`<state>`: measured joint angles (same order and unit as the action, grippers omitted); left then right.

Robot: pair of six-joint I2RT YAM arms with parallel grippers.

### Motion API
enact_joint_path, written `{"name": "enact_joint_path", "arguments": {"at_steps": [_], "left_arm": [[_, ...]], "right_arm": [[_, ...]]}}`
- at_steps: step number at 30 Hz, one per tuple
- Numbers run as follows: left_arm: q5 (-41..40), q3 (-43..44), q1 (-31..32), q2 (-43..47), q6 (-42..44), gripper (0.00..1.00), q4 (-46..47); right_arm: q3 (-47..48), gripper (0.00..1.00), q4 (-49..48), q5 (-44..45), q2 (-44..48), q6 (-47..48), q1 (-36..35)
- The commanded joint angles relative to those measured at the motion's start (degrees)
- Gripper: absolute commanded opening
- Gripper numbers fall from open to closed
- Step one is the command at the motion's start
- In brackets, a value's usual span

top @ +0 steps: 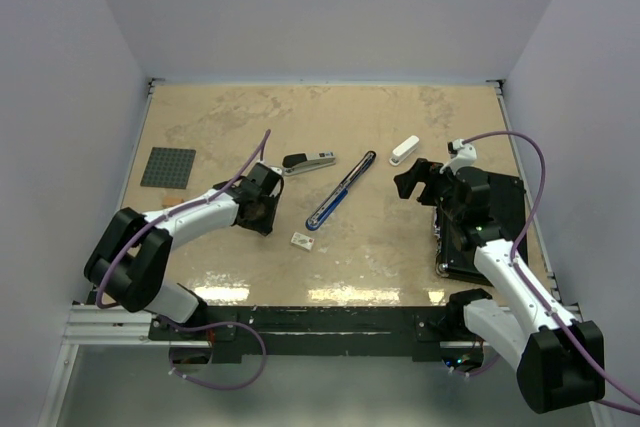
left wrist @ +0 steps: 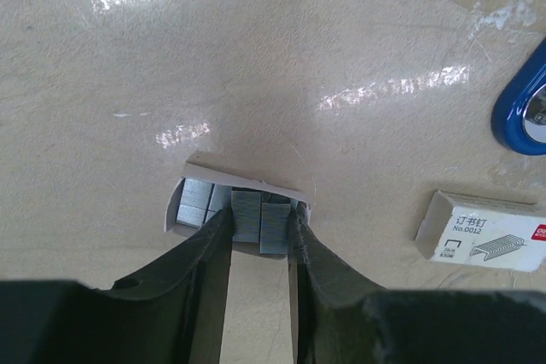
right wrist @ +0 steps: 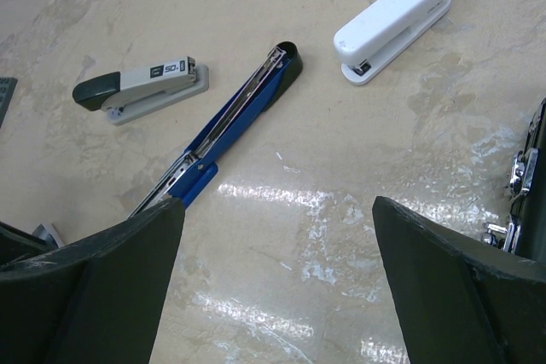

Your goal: Load the staples into the stapler

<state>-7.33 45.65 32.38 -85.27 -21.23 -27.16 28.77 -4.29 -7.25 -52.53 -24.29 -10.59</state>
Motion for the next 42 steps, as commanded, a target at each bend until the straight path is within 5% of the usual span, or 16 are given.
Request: {"name": "enact_joint_path", "arguments": {"at_steps": [1, 15, 42], "left_arm": [[0.31, 1.99, 0.14, 2.21, 0.23, 0.20, -0.96], [-4.88, 0.76, 0.05, 3.27, -0.65, 0.48, -0.97], [-5.32, 2.16, -0.04, 1.43, -0.91, 0.35, -0.88]], "right_arm": [[-0.04, 0.97, -1.77, -0.84, 0.59, -0.58, -0.13], [-0.03, 0.97, -0.89, -0.84, 1.29, -0.58, -0.22], [-0.12, 0.97, 0.51, -0.66, 2.87, -0.32, -0.13]]}}
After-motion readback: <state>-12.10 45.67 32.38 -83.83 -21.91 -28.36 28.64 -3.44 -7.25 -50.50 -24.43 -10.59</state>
